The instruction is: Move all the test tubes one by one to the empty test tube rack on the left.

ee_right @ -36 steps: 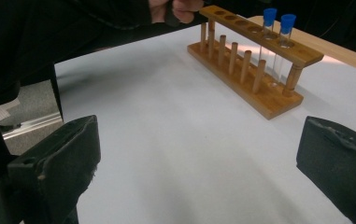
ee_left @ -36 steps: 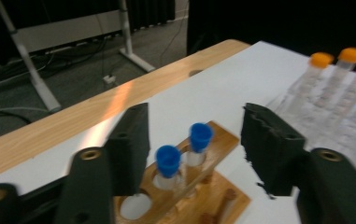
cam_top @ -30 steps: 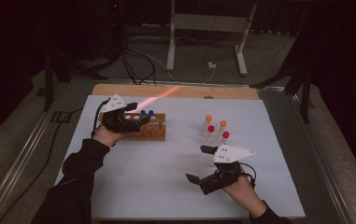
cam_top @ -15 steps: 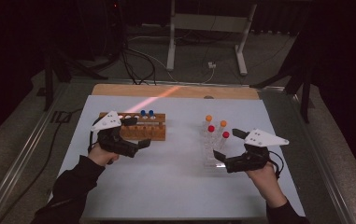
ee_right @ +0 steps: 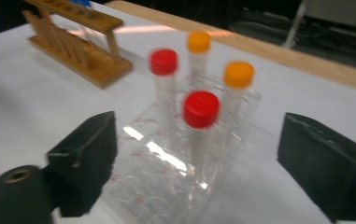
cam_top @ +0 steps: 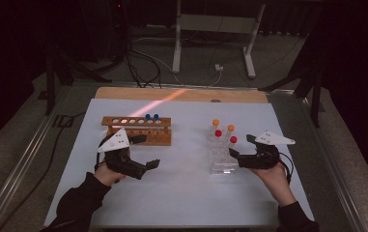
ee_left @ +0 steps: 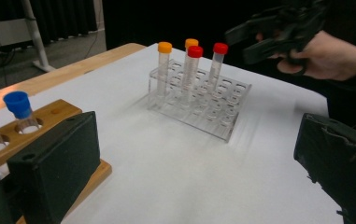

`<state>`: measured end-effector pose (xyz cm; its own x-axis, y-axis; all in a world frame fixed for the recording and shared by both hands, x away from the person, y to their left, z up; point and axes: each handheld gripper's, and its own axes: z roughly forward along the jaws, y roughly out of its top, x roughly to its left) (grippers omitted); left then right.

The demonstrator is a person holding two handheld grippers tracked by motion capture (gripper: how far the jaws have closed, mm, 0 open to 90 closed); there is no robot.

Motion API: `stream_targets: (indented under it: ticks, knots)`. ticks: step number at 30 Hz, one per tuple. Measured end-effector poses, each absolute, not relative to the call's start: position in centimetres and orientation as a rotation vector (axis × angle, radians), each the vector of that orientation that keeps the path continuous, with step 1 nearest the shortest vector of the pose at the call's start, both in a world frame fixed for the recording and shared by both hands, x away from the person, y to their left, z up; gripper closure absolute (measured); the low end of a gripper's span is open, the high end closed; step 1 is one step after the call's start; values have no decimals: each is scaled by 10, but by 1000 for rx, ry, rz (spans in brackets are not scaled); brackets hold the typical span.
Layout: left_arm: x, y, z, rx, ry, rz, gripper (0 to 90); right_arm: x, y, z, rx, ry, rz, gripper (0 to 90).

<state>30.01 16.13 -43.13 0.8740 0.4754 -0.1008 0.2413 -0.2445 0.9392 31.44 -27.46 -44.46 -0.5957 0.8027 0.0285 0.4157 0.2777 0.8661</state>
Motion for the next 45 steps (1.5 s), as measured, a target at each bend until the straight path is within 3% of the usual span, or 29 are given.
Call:
stream_targets:
  ticks: [3, 6, 10, 22, 31, 45]
  knots:
    - [300, 162, -433, 1836, 542, 241, 13, 318, -272, -454, 1096, 2171, 1226, 227]
    - [299, 162, -434, 1838, 541, 236, 14, 321, -269, -460, 1089, 2177, 1202, 392]
    - [299, 162, -435, 1842, 535, 242, 13, 323, -266, -463, 1073, 2180, 1139, 532]
    - [298, 162, -434, 1841, 524, 239, 13, 327, -260, -467, 1055, 2202, 1114, 737]
    - [298, 162, -433, 1839, 526, 232, 14, 324, -259, -459, 1043, 2179, 1124, 748]
    - [297, 162, -431, 1838, 525, 228, 14, 299, -265, -411, 956, 2049, 1209, 749]
